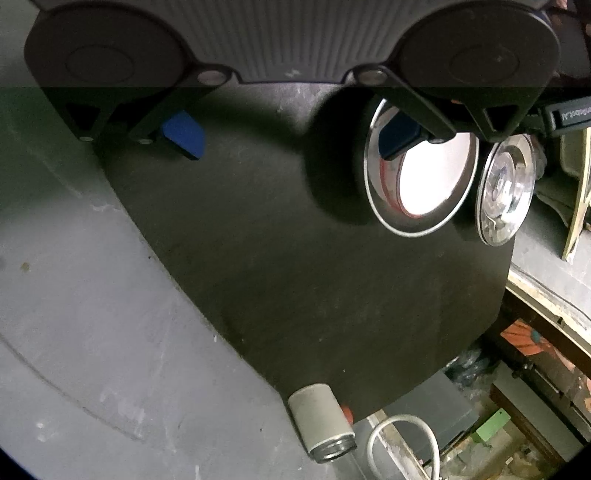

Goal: Organize plates and bowls
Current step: 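Move both grippers to the rim of the steel bowl holding the white bowls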

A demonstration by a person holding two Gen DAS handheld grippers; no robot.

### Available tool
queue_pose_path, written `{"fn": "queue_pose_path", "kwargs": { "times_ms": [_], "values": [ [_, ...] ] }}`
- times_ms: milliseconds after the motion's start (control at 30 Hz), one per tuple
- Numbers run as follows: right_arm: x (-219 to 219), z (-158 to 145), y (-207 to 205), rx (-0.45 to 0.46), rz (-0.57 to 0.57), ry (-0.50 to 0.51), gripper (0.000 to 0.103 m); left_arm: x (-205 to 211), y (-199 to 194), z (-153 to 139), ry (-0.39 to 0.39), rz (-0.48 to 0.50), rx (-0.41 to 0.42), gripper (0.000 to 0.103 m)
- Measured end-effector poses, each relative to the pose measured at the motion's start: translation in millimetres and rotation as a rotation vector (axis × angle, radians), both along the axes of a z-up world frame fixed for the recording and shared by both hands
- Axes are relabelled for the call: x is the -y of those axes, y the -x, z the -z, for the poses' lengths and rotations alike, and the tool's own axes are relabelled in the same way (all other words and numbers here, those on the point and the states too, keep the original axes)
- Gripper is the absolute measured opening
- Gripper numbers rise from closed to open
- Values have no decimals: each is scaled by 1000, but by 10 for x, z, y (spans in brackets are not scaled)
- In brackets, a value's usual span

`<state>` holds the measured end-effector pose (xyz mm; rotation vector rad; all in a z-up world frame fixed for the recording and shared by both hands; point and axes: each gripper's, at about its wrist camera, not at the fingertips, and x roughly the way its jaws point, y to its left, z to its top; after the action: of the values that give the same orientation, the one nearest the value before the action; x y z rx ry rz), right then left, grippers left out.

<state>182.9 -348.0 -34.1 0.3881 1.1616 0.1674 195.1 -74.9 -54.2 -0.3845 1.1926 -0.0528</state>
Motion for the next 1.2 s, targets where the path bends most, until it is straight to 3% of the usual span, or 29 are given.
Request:
{"fn": "queue_pose_path", "kwargs": {
  "times_ms": [167, 500, 833, 1200],
  "values": [
    [-6, 10, 24, -11, -4, 11, 103, 86, 9, -4, -7, 47, 47, 96],
    [-45, 45, -18, -20, -10, 11, 103, 16, 3, 36, -29, 45, 23, 86],
    [-150, 65, -69, -18, -21, 64, 103, 107, -114, 84, -98, 101, 38, 85],
    [-170, 114, -87, -13, -26, 69, 100, 168, -191, 208, -86, 140, 10, 68]
  ]
}}
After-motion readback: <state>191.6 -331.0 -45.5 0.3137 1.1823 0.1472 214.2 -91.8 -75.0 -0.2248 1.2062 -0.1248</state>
